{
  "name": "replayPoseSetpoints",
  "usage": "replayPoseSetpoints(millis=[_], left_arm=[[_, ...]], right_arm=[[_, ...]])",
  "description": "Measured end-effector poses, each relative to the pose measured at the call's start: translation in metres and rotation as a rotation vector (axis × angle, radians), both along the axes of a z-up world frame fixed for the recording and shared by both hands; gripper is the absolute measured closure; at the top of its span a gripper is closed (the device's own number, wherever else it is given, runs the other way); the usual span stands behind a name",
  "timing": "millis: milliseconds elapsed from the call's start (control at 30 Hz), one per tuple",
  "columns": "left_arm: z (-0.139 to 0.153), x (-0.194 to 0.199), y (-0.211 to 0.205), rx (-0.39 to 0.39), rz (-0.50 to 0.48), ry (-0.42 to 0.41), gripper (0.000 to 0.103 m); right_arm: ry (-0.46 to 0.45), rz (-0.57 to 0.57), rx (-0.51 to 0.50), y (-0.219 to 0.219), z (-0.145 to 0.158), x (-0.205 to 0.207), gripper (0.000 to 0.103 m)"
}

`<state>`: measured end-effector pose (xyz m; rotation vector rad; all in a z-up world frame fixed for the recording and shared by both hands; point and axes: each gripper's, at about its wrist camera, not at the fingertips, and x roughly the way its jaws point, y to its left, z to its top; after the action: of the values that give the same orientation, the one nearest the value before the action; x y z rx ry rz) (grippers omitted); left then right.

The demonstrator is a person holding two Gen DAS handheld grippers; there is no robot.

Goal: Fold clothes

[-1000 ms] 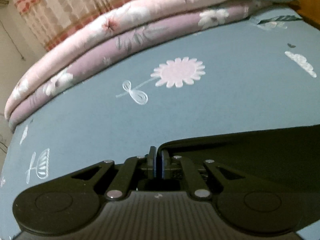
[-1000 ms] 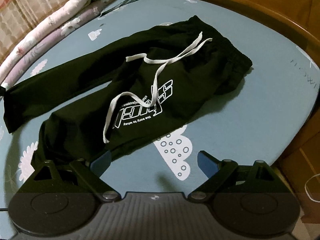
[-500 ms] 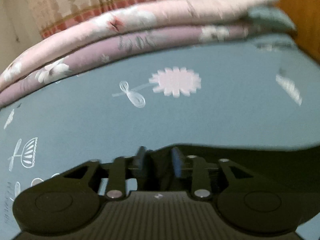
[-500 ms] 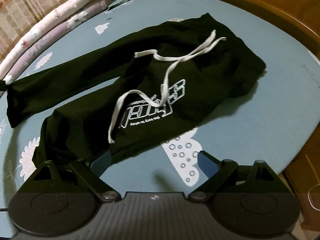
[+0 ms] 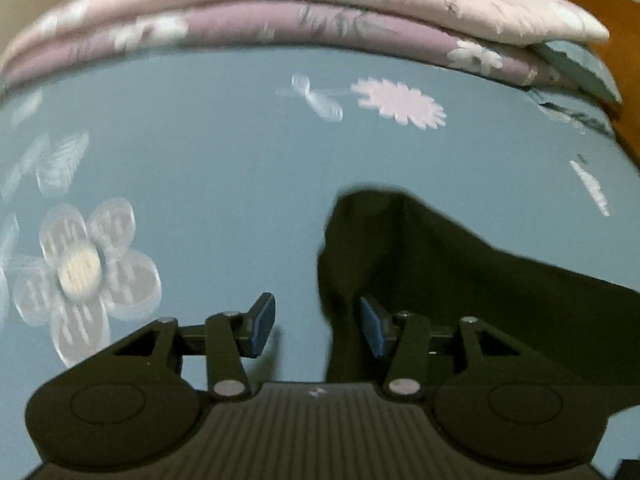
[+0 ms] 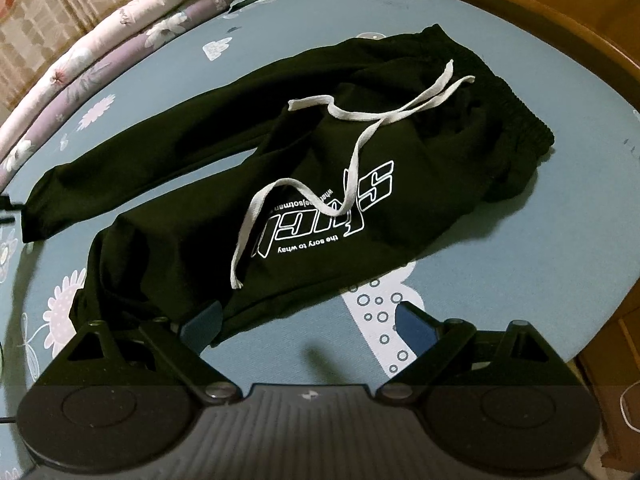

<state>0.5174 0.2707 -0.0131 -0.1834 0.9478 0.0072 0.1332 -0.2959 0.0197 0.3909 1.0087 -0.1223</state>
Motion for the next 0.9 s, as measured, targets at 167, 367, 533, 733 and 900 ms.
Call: replayPoseSetpoints(millis=[167,367,533,733,900], left_arm=[[-0.025,-0.024,0.012,-0.187,0.033,-0.006,0.043],[-0.034,-0.018,0.007,-0.162,0.051,0.001,0.04],[-0.019,-0.011,0.001,-0.086,0.037,-0.019,0.086],[-0.002,-0.003,-0.007,0.005,0.02,-0.042,0.088],[0.004,0.0,-0.004,0.043,0.016,-0.032,0.088]], right_arm=[[-0.008,0.014,0.0,0.001,0.003,0.007,0.006],[0.003,0.056,-0.009,0.01,0.001,0.016,0.006],[0.004,0.045,-0.017,0.009,0.003,0.013,0.006],[-0.002,0.0,-0.013,-0.001,0.004,0.008,0.006],[-0.004,-0.002,-0.009,-0.004,0.004,0.006,0.006]])
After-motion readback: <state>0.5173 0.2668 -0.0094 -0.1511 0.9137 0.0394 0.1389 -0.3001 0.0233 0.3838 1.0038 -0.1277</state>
